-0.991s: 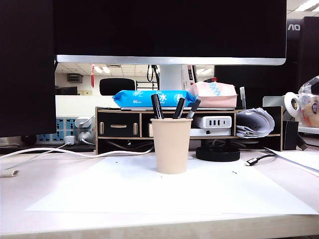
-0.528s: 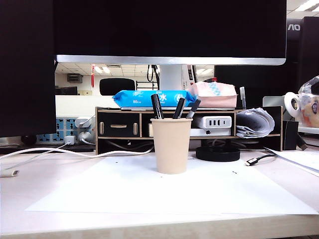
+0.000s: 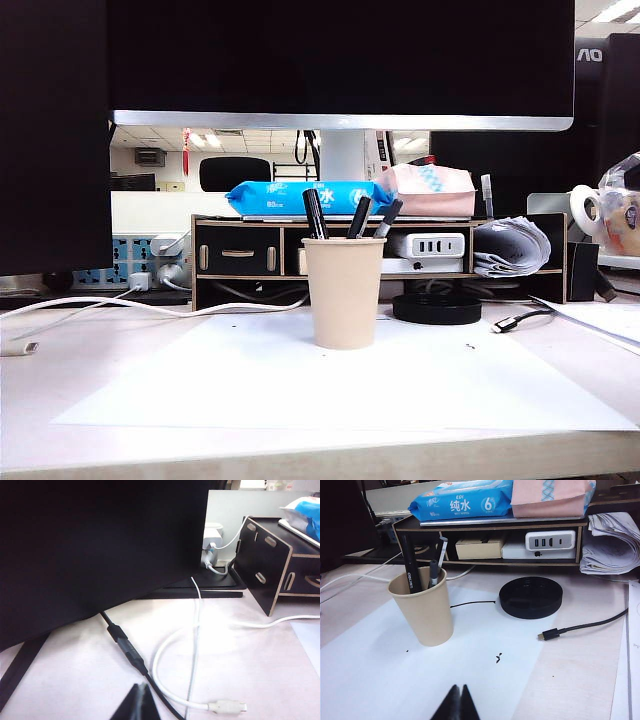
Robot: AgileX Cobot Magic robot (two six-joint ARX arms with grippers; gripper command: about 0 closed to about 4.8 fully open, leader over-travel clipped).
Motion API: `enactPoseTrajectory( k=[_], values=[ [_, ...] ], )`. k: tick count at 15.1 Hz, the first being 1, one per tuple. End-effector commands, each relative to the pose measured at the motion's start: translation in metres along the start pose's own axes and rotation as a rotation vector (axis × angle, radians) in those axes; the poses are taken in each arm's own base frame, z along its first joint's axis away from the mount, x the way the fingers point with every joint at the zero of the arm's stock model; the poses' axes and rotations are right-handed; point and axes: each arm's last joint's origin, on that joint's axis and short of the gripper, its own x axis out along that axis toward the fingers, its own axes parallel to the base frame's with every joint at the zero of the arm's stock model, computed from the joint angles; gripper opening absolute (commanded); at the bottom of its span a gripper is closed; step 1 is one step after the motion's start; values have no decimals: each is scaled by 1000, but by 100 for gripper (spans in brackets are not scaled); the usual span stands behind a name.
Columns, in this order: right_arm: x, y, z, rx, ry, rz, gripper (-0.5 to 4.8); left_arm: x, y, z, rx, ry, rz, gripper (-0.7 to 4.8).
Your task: Pick up the marker and insert it into the paper cup.
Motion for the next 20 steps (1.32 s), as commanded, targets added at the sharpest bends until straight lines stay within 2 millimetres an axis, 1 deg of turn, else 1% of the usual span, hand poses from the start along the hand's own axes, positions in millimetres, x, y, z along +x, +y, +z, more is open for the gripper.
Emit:
enactPoseTrajectory(
  k=[1,2,15,18,20],
  values=[
    [0,0,0,-3,-9,-1,-5,0,0,1,4,-10,-3,-4],
    [0,0,0,-3,-9,-1,-5,0,0,2,-14,-21,1,-4],
    [0,0,0,-3,-9,-2,-5,0,0,2,-14,-21,1,-4],
    [-2,-15,2,10,-29,-140,-5,0,0,2,-14,-21,1,-4],
    [-6,-30,4,22,-52,-298,-5,0,0,2,-14,-21,1,-4]
  ],
)
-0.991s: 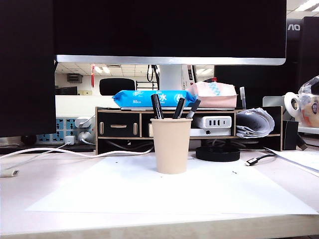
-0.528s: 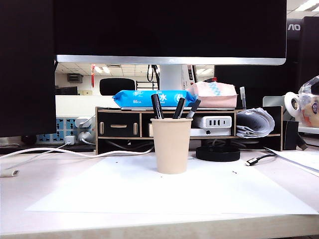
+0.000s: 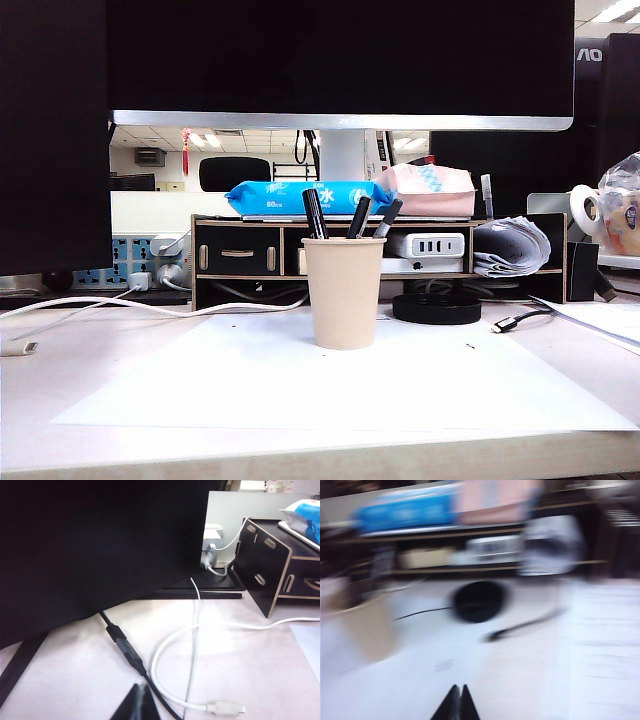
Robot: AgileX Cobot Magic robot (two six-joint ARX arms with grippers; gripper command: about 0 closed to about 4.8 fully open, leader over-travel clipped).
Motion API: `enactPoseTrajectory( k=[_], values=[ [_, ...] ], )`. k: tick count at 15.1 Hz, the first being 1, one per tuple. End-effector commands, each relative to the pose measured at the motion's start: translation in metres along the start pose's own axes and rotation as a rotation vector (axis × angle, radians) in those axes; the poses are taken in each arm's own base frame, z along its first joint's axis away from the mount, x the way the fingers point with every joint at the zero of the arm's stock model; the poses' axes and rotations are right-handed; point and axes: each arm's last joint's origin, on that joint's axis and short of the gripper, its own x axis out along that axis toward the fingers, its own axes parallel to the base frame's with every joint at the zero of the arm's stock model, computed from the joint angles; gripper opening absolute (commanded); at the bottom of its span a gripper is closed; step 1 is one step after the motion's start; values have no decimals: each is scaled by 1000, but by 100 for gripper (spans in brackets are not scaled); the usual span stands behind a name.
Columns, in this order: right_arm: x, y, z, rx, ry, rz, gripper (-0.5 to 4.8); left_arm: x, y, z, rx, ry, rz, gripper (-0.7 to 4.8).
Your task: Pick up the marker and insert it into the paper cup.
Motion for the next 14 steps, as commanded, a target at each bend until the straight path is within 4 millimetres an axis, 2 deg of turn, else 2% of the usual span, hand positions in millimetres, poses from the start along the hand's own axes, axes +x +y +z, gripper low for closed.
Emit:
enactPoseTrajectory(
  k=[1,4,14],
  values=[
    [-2,-16,3,10,-34,-171,-5,0,0,2,1,-19,0,-4],
    [-6,-29,4,20,-54,-313,-5,0,0,2,1,-19,0,-4],
    [-5,-26,4,10,-50,-282,-5,0,0,2,1,-19,0,-4]
  ],
)
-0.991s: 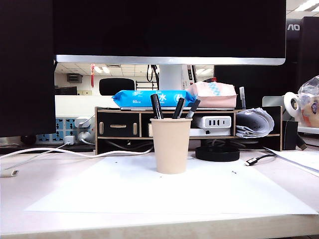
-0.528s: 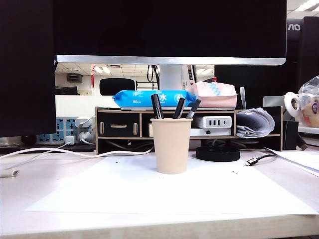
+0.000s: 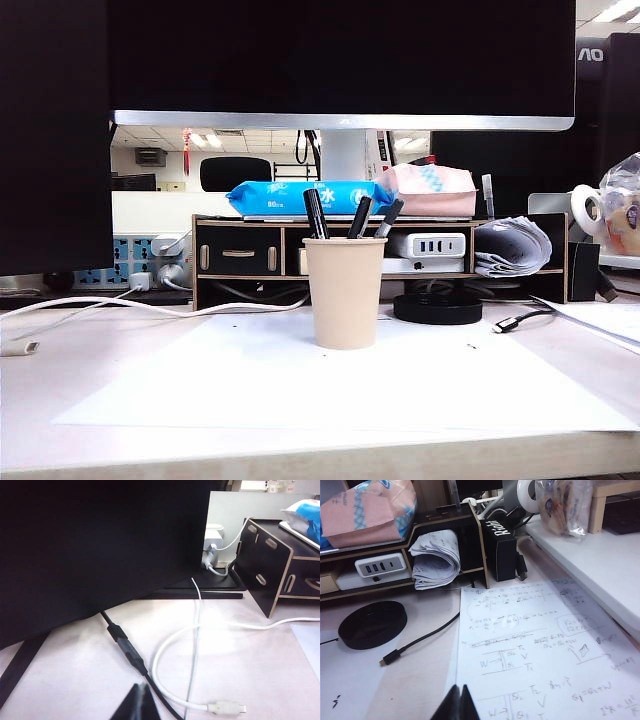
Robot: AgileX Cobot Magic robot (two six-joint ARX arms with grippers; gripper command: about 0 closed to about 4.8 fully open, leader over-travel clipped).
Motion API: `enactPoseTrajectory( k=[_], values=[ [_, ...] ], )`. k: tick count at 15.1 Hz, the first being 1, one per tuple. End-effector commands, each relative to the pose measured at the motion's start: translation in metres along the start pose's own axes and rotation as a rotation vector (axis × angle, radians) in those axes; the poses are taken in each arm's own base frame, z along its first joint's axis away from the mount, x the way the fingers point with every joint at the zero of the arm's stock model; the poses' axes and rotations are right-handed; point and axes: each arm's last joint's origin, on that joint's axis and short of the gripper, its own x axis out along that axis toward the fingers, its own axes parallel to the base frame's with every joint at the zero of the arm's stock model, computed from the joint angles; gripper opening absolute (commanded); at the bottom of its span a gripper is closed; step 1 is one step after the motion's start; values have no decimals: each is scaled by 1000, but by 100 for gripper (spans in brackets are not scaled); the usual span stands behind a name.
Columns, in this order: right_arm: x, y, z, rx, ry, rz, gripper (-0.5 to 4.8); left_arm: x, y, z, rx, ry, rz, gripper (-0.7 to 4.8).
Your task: Pick up the marker and insert it into the paper cup.
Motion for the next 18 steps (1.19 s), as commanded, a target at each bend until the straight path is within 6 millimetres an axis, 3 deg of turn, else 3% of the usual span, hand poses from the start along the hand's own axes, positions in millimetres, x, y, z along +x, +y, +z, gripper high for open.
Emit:
enactPoseTrajectory(
  k=[1,7,18],
  values=[
    [0,5,0,-45,-6,49,-5,0,0,2,1,-19,0,-4],
    [0,10,3,-125,-48,100,-5,0,0,2,1,-19,0,-4],
    [0,10,8,-63,-98,77,-5,0,0,2,1,-19,0,-4]
  ],
)
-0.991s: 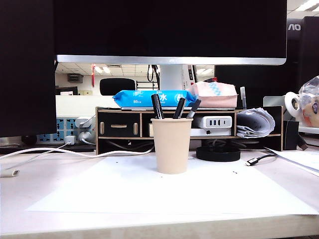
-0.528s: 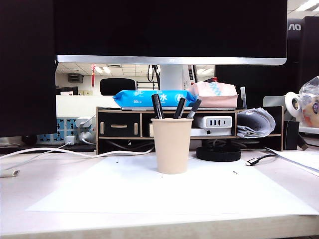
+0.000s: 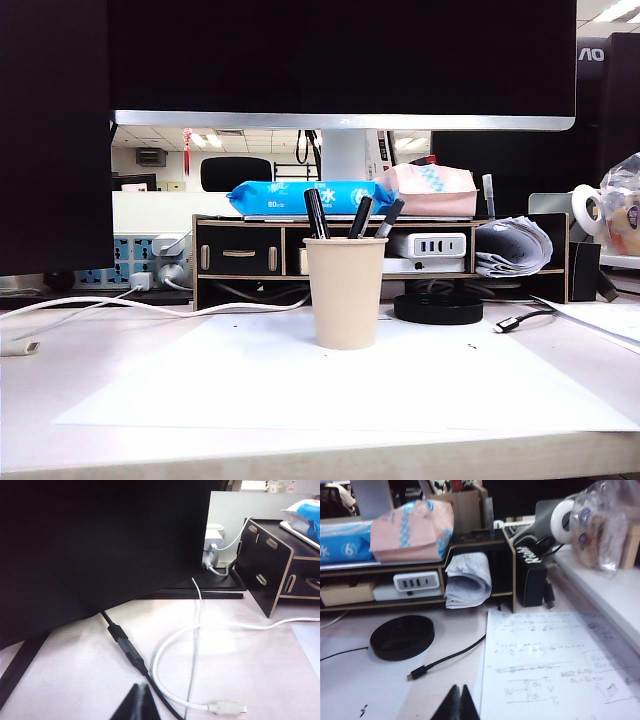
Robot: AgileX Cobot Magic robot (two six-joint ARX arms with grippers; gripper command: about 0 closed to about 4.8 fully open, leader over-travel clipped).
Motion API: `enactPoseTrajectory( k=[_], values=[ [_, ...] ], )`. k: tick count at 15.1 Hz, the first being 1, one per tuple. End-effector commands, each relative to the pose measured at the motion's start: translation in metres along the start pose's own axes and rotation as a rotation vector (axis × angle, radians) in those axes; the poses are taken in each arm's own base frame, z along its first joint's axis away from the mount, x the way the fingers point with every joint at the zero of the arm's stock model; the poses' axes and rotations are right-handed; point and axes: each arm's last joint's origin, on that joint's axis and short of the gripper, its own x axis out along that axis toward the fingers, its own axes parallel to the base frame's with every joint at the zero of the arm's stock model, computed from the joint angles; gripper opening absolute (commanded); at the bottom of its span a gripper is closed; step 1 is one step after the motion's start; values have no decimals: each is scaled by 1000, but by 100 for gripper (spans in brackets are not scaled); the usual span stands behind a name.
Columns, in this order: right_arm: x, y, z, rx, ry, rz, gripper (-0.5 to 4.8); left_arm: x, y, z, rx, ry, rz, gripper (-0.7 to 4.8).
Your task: Pick up the marker and insert it into the paper cup.
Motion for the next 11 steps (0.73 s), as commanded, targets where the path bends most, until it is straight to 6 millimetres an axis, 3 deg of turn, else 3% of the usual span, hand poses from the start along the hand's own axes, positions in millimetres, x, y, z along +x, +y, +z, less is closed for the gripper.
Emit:
enactPoseTrajectory(
  k=[1,11],
  values=[
    [0,0,1,3,-21,-18,-5,0,0,2,1,-19,0,-4],
    [0,-1,1,10,-21,-21,-5,0,0,2,1,-19,0,-4]
  ],
)
